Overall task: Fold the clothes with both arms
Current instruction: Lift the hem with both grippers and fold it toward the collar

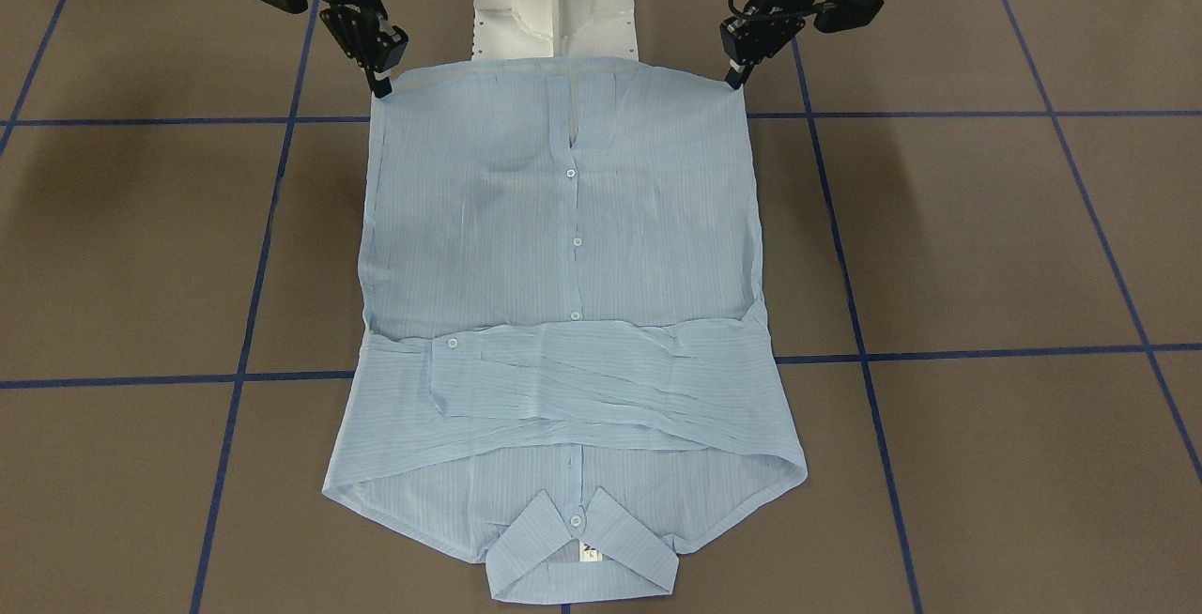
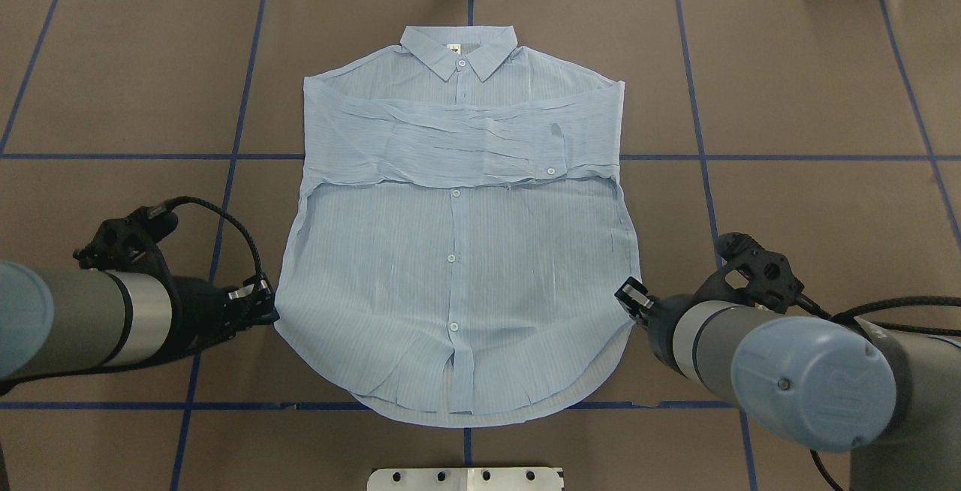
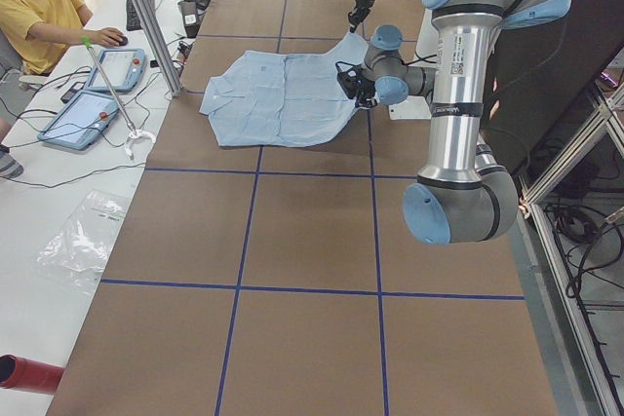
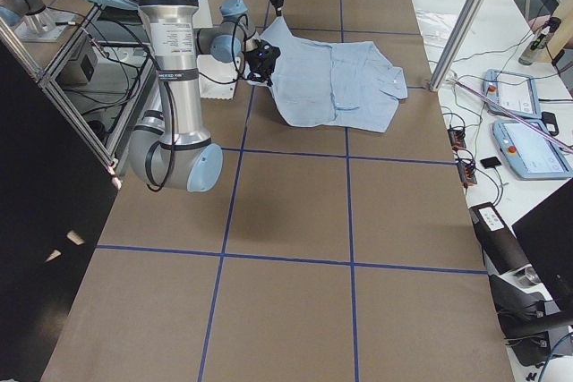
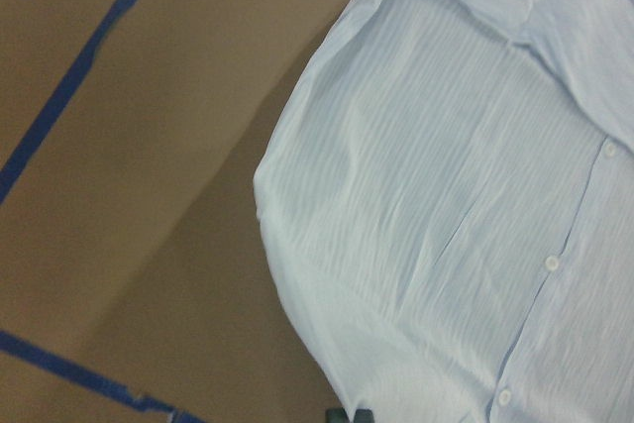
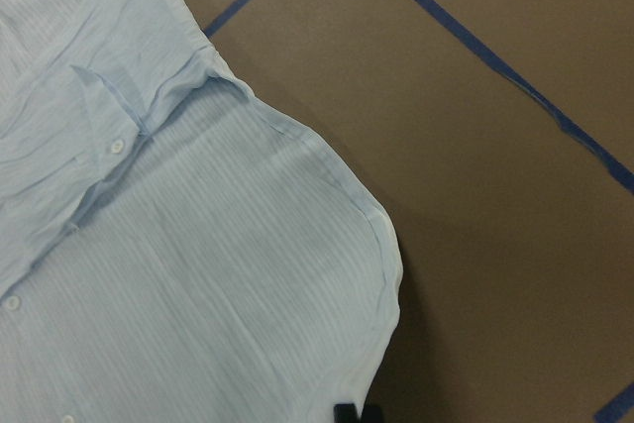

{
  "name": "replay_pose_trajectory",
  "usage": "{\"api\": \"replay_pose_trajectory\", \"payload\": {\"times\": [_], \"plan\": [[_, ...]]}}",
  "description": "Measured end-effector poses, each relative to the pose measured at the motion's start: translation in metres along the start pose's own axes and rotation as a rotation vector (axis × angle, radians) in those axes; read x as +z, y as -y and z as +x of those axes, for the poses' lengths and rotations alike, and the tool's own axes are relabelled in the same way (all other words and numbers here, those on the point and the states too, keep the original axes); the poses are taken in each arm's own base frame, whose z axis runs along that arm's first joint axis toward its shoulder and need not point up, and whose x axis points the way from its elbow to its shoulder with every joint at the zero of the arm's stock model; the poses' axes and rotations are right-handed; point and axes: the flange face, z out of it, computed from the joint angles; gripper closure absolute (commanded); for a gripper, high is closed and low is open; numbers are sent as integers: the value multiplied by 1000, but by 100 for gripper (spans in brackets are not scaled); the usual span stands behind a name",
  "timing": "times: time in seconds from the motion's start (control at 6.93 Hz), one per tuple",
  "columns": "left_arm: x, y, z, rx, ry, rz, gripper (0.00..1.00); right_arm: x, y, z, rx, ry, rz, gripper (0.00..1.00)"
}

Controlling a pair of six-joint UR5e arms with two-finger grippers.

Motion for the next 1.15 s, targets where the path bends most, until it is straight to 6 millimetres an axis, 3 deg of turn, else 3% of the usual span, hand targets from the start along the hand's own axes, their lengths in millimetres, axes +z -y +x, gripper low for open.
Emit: {"api": "replay_pose_trajectory", "payload": {"times": [0.29, 0.58, 0.87, 1.15], "plan": [[-12, 67, 24, -22, -15, 31, 100, -2, 39, -28, 54, 40, 62, 100], [-10, 96, 32, -18, -14, 57, 100, 3, 74, -49, 80, 51, 111, 100], [21, 127, 54, 2, 9, 89, 100, 35, 92, -83, 107, 29, 164, 100], [60, 178, 69, 47, 47, 138, 100, 60, 120, -115, 114, 1, 218, 100]]}}
